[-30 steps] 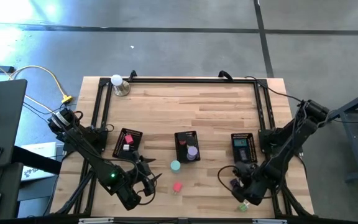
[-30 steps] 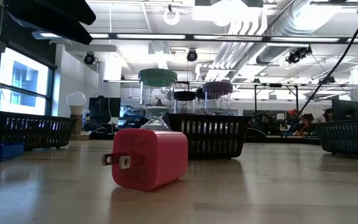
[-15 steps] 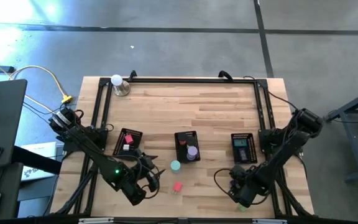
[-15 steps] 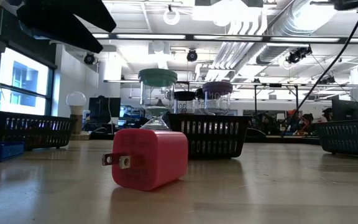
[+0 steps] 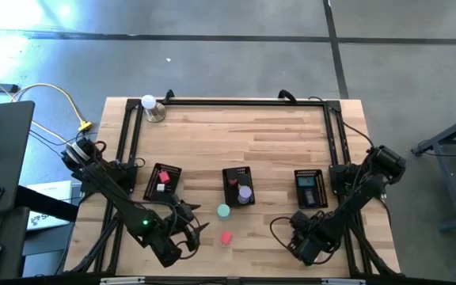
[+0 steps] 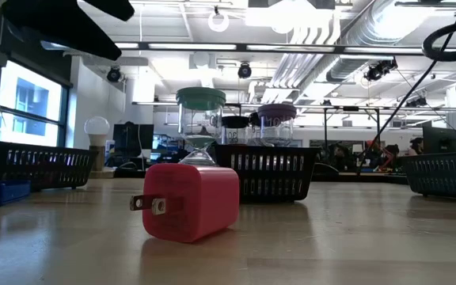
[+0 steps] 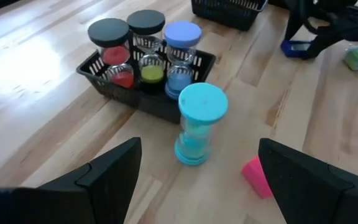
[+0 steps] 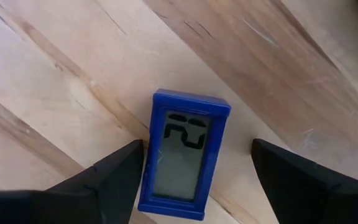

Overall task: Pick & Place Office items
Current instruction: Put the right blue digital clock into the right black bin

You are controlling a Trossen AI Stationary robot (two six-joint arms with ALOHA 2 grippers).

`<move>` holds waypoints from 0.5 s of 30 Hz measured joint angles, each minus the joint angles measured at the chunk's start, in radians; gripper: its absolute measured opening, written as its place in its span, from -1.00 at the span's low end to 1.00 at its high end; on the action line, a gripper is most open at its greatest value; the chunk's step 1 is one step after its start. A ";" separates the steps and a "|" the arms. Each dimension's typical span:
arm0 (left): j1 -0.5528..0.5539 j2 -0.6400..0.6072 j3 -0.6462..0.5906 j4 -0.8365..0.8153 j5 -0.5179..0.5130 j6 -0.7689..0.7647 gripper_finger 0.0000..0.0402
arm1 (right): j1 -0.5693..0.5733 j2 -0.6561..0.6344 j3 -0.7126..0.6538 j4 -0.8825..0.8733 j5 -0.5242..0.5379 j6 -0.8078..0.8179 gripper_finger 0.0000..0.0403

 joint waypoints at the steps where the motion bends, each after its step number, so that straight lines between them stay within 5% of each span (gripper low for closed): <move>1: 0.000 0.006 0.000 0.001 -0.002 0.000 0.57 | 0.000 0.004 0.001 0.000 0.000 -0.005 0.41; 15: 0.014 0.068 0.000 0.045 0.009 0.076 0.57 | -0.001 0.013 -0.002 0.006 -0.019 -0.015 -0.19</move>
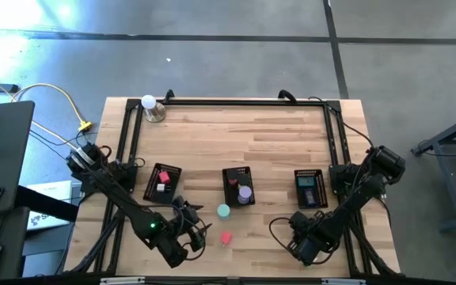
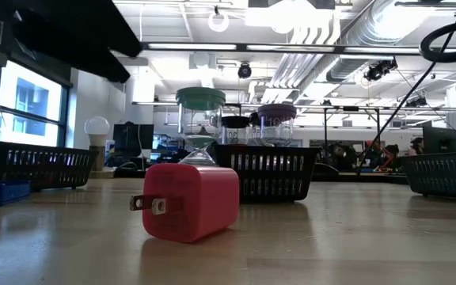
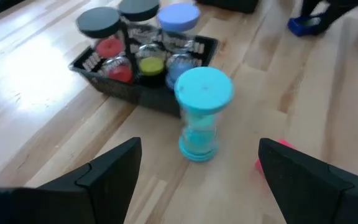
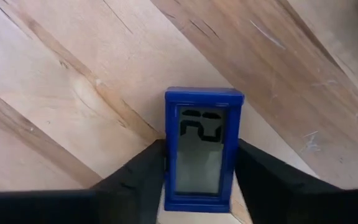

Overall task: Pick & Place Office items
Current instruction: Put the right blue digital clock into the right black bin

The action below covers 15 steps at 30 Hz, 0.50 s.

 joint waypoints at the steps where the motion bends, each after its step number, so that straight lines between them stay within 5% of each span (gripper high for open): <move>1: -0.001 0.000 0.000 0.004 0.001 0.008 0.57 | 0.000 0.000 0.000 0.000 0.000 0.000 -0.26; 15: 0.000 0.000 0.000 0.007 0.023 0.011 0.57 | 0.004 -0.040 -0.005 -0.011 0.030 0.011 -0.37</move>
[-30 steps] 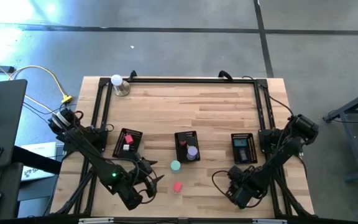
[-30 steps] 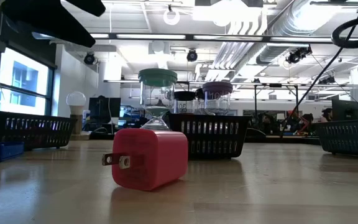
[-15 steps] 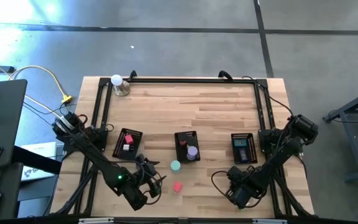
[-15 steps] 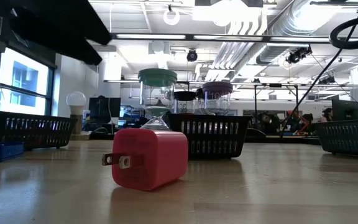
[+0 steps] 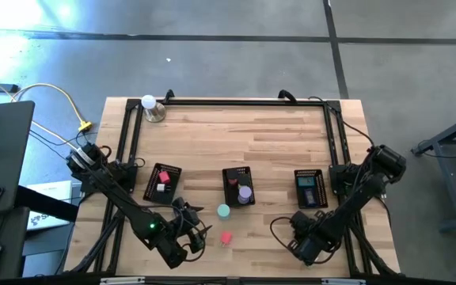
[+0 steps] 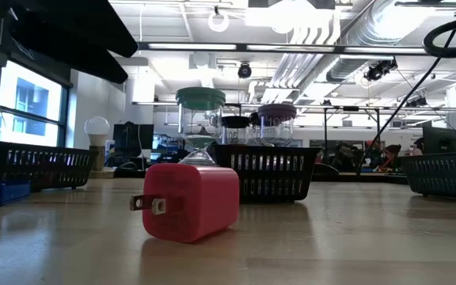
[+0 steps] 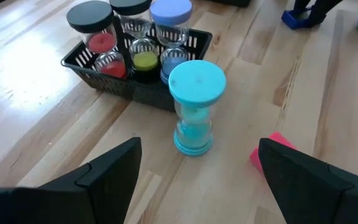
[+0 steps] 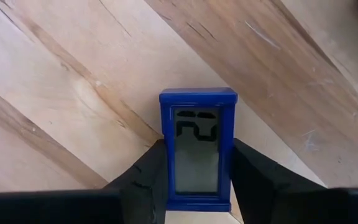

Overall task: Pick & Place Office items
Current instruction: Put the right blue digital clock into the right black bin

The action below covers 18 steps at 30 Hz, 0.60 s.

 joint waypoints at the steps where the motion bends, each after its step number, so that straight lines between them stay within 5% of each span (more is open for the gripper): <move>1: 0.000 0.000 0.000 0.002 0.001 0.000 0.57 | 0.000 -0.008 -0.001 -0.002 0.002 0.000 -0.37; 18: 0.000 0.000 0.000 0.008 0.002 0.045 0.57 | -0.001 -0.238 0.001 -0.119 0.045 0.003 -0.40</move>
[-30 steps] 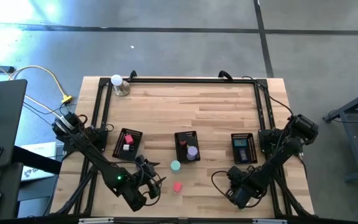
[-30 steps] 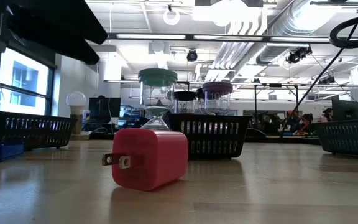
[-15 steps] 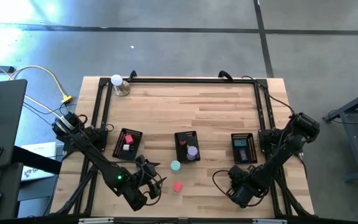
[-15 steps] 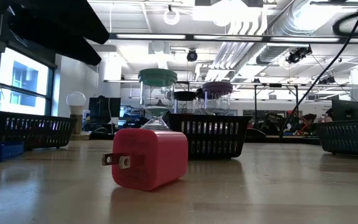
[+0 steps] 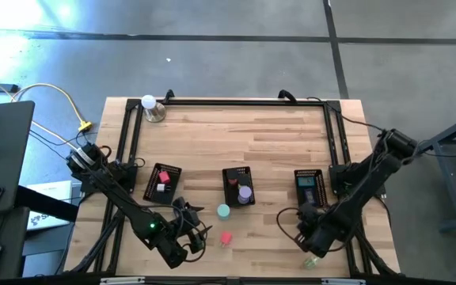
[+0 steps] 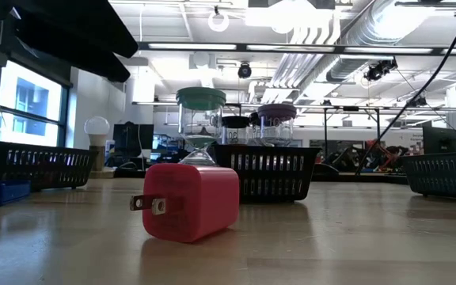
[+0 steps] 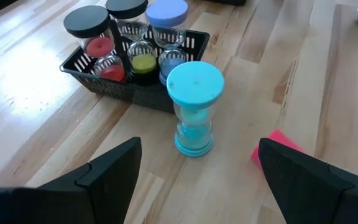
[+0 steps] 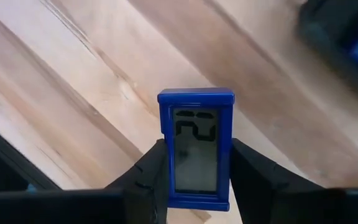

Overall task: Pick & Place Office items
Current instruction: Put the right blue digital clock into the right black bin

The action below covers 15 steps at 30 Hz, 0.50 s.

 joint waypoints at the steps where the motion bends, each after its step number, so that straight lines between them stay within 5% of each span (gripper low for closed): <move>1: 0.000 0.000 0.000 0.000 0.000 0.008 0.57 | 0.000 -0.019 0.000 -0.017 0.009 0.007 -0.40; 15: 0.000 0.000 0.000 0.000 0.000 0.055 0.57 | -0.011 -0.236 0.001 -0.410 0.187 0.227 -0.40</move>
